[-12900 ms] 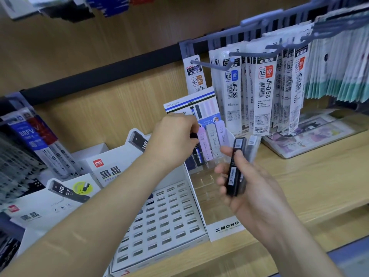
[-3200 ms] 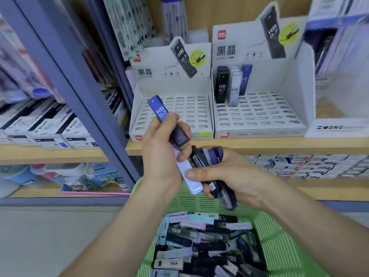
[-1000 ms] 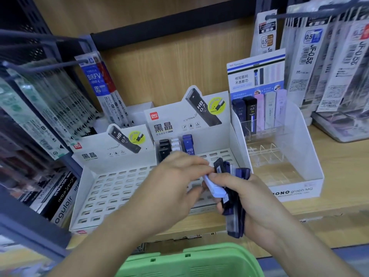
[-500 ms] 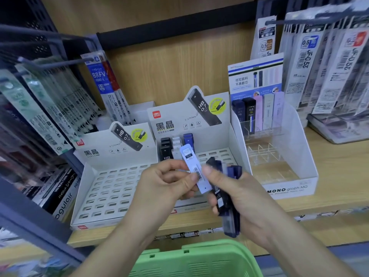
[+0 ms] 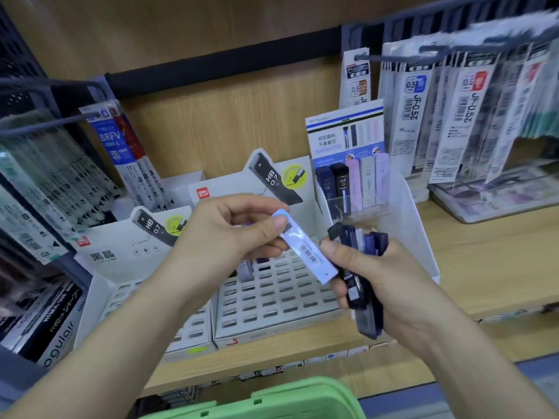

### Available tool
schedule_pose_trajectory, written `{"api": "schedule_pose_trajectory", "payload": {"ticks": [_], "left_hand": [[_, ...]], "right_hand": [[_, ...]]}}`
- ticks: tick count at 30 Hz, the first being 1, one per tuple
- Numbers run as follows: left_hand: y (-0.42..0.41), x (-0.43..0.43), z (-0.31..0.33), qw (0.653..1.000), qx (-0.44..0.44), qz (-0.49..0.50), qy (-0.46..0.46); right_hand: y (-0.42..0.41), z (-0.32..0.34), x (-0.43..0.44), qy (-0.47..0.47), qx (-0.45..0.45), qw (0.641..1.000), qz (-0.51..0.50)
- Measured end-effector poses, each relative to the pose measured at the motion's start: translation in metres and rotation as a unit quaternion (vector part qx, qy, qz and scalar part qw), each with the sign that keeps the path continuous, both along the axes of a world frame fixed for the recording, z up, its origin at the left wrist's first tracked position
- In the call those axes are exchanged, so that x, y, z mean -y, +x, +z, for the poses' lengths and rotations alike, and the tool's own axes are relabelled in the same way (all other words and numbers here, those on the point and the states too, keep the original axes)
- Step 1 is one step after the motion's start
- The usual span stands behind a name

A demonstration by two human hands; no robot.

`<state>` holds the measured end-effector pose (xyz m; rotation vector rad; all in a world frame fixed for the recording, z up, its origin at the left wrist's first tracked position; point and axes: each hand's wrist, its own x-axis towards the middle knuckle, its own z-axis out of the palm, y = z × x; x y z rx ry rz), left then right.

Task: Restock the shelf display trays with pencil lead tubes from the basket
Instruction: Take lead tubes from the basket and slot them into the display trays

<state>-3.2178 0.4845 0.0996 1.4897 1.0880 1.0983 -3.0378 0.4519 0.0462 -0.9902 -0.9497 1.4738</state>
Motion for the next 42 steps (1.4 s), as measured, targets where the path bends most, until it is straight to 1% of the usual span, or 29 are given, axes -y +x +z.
{"api": "schedule_pose_trajectory", "payload": {"ticks": [2,5,8,11,15,17,19,22,25,27,29,31,33,35,38,40,42], "left_hand": [[0.013,-0.008,0.009,0.999,-0.015,-0.009,0.029],[0.032,-0.017,0.014,0.997,-0.042,-0.016,0.07],[0.043,-0.024,0.014,0.996,-0.05,-0.034,0.062],[0.049,-0.029,0.013,0.998,-0.033,-0.052,0.031],[0.053,-0.037,0.01,0.999,0.0,-0.049,0.002],[0.052,-0.042,0.009,0.999,-0.012,-0.052,-0.003],[0.052,-0.046,0.008,0.997,-0.046,-0.055,0.009],[0.056,-0.047,0.008,0.994,-0.082,-0.06,0.032],[0.057,-0.049,0.013,0.99,-0.104,-0.091,0.039],[0.058,-0.049,0.019,0.986,-0.118,-0.106,0.049],[0.059,-0.049,0.024,0.985,-0.131,-0.086,0.068],[0.059,-0.052,0.03,0.983,-0.15,-0.059,0.083],[0.057,-0.056,0.033,0.976,-0.188,-0.043,0.101],[0.057,-0.059,0.03,0.962,-0.238,-0.045,0.127],[0.063,-0.06,0.017,0.93,-0.318,-0.052,0.175],[0.068,-0.059,0.01,0.915,-0.35,-0.051,0.194],[0.072,-0.059,0.005,0.889,-0.387,-0.057,0.238]], "right_hand": [[0.009,0.001,-0.003,-0.001,-0.05,0.999,-0.02],[0.018,0.0,-0.005,-0.002,-0.086,0.996,-0.015],[0.024,-0.002,-0.007,-0.007,-0.116,0.993,-0.03],[0.029,-0.005,-0.011,0.008,-0.108,0.992,-0.068],[0.032,-0.01,-0.016,0.035,-0.022,0.99,-0.134],[0.033,-0.011,-0.017,0.047,-0.013,0.988,-0.149],[0.034,-0.012,-0.018,0.041,-0.019,0.987,-0.154],[0.037,-0.014,-0.02,0.009,-0.033,0.988,-0.152],[0.037,-0.014,-0.02,-0.026,-0.092,0.987,-0.13],[0.037,-0.013,-0.019,-0.032,-0.116,0.987,-0.11],[0.038,-0.012,-0.019,-0.034,-0.12,0.986,-0.114],[0.04,-0.011,-0.019,-0.038,-0.124,0.982,-0.138],[0.043,-0.01,-0.019,-0.041,-0.131,0.978,-0.156],[0.045,-0.01,-0.019,-0.043,-0.14,0.976,-0.164],[0.046,-0.008,-0.018,-0.042,-0.147,0.974,-0.169],[0.046,-0.008,-0.019,-0.044,-0.151,0.972,-0.174],[0.048,-0.009,-0.019,-0.046,-0.162,0.969,-0.18]]}}
